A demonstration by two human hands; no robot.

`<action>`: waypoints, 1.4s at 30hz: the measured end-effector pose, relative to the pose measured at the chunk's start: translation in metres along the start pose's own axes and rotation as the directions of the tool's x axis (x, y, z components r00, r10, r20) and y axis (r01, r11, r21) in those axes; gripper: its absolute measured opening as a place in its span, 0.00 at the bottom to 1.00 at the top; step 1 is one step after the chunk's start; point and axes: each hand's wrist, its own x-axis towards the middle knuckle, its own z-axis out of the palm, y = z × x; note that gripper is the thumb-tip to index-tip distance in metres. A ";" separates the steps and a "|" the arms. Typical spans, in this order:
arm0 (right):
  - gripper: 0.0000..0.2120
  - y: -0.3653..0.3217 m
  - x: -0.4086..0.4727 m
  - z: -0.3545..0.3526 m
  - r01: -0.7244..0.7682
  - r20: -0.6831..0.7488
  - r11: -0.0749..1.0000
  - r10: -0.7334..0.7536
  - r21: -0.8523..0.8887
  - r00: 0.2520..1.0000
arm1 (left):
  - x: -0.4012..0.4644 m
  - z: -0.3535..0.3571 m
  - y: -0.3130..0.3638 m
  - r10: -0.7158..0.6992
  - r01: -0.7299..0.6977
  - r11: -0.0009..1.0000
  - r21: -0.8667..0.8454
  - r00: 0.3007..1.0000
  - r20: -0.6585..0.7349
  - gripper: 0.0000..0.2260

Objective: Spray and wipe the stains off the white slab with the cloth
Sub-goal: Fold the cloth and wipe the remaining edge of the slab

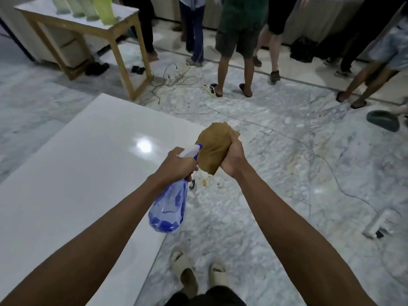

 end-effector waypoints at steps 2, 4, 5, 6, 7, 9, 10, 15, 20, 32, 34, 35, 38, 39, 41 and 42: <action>0.26 0.005 0.019 -0.002 0.002 -0.035 1.000 -0.001 0.013 0.999 | 0.018 -0.002 -0.003 0.002 -0.002 1.000 0.027 1.000 0.012 0.18; 0.28 0.009 0.035 -0.004 0.012 -0.068 1.000 -0.010 0.021 0.998 | 0.034 -0.003 -0.005 -0.003 0.002 0.999 0.042 1.000 0.027 0.18; 0.28 0.009 0.042 -0.005 0.008 -0.082 1.000 -0.006 0.025 0.997 | 0.041 -0.004 -0.006 -0.013 0.011 0.999 0.042 0.999 0.032 0.18; 0.29 0.010 0.047 -0.005 0.006 -0.092 1.000 -0.003 0.030 0.996 | 0.049 -0.004 -0.008 -0.023 0.021 0.999 0.042 0.999 0.037 0.18; 0.29 0.010 0.052 -0.006 0.003 -0.108 0.999 0.001 0.040 0.994 | 0.056 -0.004 -0.008 -0.037 0.035 0.999 0.040 0.998 0.043 0.17; 0.30 0.010 0.062 -0.009 -0.004 -0.134 0.998 0.013 0.061 0.991 | 0.069 -0.001 -0.011 -0.078 0.077 0.996 0.038 0.996 0.032 0.14; 0.30 0.010 0.069 -0.011 -0.011 -0.137 0.998 0.019 0.059 0.990 | 0.077 0.001 -0.012 -0.100 0.099 0.994 0.042 0.995 0.021 0.13; 0.28 0.015 0.093 -0.022 -0.090 -0.144 0.995 0.094 0.030 0.985 | 0.109 0.005 -0.017 -0.152 0.152 0.987 0.056 0.988 0.002 0.11; 0.26 0.041 0.116 -0.056 -0.285 -0.255 0.921 0.219 -0.265 0.942 | 0.138 0.005 -0.015 -0.145 0.152 0.983 0.104 0.987 -0.067 0.11; 0.24 0.028 0.318 -0.032 -0.067 -0.003 -0.185 -0.326 -0.980 0.945 | 0.192 -0.035 -0.027 -0.151 0.165 0.985 0.046 0.964 -0.221 0.06; 0.27 0.062 0.344 -0.034 -0.070 0.004 -0.390 -0.185 -0.918 0.983 | 0.196 -0.037 -0.040 -0.171 0.181 0.983 0.024 0.959 -0.225 0.06; 0.28 0.080 0.349 -0.039 -0.060 0.002 -0.427 -0.143 -0.902 0.990 | 0.198 -0.039 -0.048 -0.186 0.192 0.981 0.008 0.956 -0.227 0.06; 0.28 0.114 0.350 -0.049 -0.100 -0.001 -0.422 -0.228 -0.901 0.974 | 0.200 -0.044 -0.065 -0.208 0.211 0.977 -0.005 0.955 -0.214 0.05; 0.28 0.116 0.348 -0.047 -0.114 -0.005 -0.413 -0.257 -0.903 0.966 | 0.199 -0.045 -0.069 -0.198 0.202 0.979 0.000 0.959 -0.204 0.05; 0.27 0.116 0.345 -0.044 -0.120 -0.013 -0.408 -0.256 -0.905 0.967 | 0.194 -0.044 -0.076 -0.169 0.175 0.985 0.016 0.969 -0.182 0.07; 0.27 0.116 0.344 -0.044 -0.125 -0.017 -0.413 -0.256 -0.902 0.966 | 0.190 -0.043 -0.079 -0.155 0.161 0.987 0.024 0.973 -0.173 0.08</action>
